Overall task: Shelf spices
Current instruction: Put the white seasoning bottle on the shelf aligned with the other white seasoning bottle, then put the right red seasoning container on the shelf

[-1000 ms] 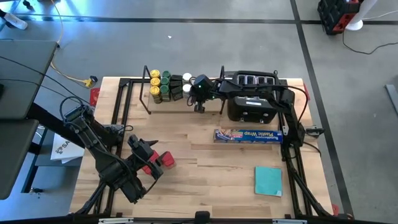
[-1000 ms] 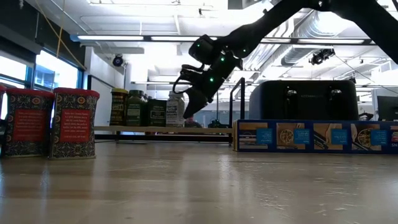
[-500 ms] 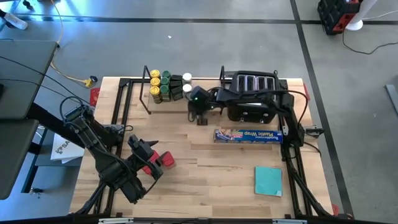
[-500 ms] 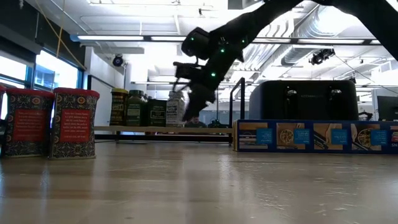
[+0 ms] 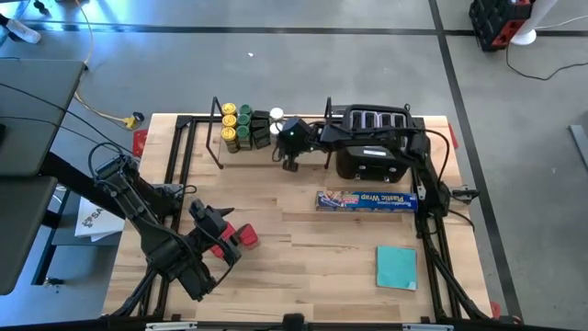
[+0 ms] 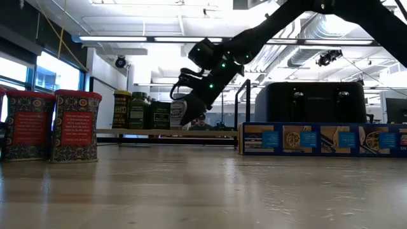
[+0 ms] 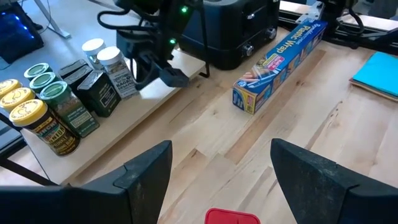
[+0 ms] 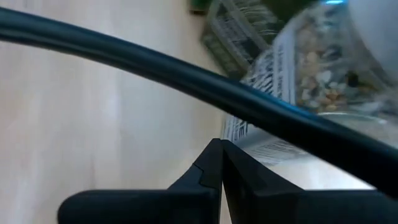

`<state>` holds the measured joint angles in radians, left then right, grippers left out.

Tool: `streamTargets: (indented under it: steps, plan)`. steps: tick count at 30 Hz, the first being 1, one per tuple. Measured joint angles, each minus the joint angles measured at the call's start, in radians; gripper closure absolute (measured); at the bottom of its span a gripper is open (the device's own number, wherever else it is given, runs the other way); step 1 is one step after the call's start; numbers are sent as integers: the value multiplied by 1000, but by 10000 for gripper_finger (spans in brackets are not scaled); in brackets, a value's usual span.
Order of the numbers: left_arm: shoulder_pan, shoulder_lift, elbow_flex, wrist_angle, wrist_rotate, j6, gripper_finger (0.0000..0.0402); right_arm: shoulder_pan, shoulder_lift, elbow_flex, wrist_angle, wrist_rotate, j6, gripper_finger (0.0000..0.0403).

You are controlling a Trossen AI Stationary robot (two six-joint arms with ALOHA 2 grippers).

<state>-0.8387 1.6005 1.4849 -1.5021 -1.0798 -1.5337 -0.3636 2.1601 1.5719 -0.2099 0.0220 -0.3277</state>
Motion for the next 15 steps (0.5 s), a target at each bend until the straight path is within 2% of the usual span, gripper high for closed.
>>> streamTargets:
  steps: [9, 15]
  plan:
    - [0, 0, 0, 1, 0, 0, 133, -28, -2, 0, 0, 9, 58, 401]
    - [0, 0, 0, 7, 19, 0, 133, 39, -50, 0, -97, 5, 33, 401]
